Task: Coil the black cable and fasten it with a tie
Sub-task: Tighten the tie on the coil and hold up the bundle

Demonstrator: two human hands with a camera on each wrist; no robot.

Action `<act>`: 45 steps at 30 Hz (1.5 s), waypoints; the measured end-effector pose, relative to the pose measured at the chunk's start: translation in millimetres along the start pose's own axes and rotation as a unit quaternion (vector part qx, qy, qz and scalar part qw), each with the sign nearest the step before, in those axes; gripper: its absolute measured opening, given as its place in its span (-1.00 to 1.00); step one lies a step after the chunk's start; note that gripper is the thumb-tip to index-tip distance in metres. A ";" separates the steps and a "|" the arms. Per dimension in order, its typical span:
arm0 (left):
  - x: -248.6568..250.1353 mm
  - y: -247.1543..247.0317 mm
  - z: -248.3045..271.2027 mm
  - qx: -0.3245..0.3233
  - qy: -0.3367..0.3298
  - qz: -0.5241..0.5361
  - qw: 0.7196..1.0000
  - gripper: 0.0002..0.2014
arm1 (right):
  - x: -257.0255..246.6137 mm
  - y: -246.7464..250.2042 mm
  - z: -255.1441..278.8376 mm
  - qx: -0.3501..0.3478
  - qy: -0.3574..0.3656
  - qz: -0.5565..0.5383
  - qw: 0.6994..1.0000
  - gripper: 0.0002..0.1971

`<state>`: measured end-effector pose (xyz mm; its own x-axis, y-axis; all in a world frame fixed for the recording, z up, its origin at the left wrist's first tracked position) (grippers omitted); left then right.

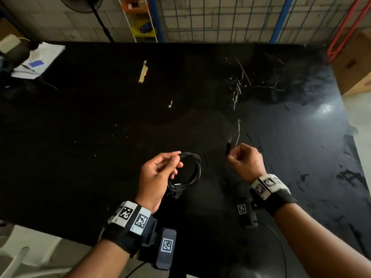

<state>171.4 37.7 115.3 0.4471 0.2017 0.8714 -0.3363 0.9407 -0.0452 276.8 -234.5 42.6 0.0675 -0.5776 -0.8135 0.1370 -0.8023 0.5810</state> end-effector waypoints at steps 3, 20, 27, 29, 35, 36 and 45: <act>7.8 -6.3 12.1 0.004 -0.033 -0.030 0.999 -0.84 | -40.0 24.4 41.1 0.010 0.045 -0.213 0.976 -0.85; 59.6 -60.7 92.8 0.026 -0.270 -0.172 0.947 -0.80 | -156.6 44.3 117.4 0.035 0.129 -0.386 0.913 -0.91; 66.5 -59.6 105.9 0.063 -0.305 -0.169 0.935 -0.78 | -163.5 47.2 122.0 0.136 0.143 -0.427 0.882 -0.96; 68.9 -61.6 110.3 0.070 -0.319 -0.177 0.928 -0.78 | -164.2 46.5 123.6 0.158 0.124 -0.445 0.873 -0.97; 67.1 -66.4 115.7 0.056 -0.337 -0.193 0.920 -0.79 | -165.3 40.9 124.3 0.172 0.040 -0.540 0.823 -0.93; 66.6 -66.9 115.9 0.051 -0.339 -0.194 0.919 -0.80 | -165.9 39.4 124.4 0.168 0.022 -0.566 0.807 -0.93; 64.8 -68.7 116.0 0.004 -0.355 -0.197 0.914 -0.82 | -170.6 26.1 125.7 0.108 -0.089 -0.724 0.675 -0.87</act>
<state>127.3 -45.5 231.5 -0.1144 -0.3817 0.9172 -0.2716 0.9001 0.3407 144.6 -175.8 199.7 -0.1051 0.8432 -0.5272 -0.2176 -0.5368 -0.8152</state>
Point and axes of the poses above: each hand's wrist, its own z-axis away from the middle knuckle, its own y-axis out of the back of the hand, x = y × z, the point moved 7 cm from there along -z, towards the middle knuckle, and after that the axes turned 15 degrees about y, right-handed, at the moved point
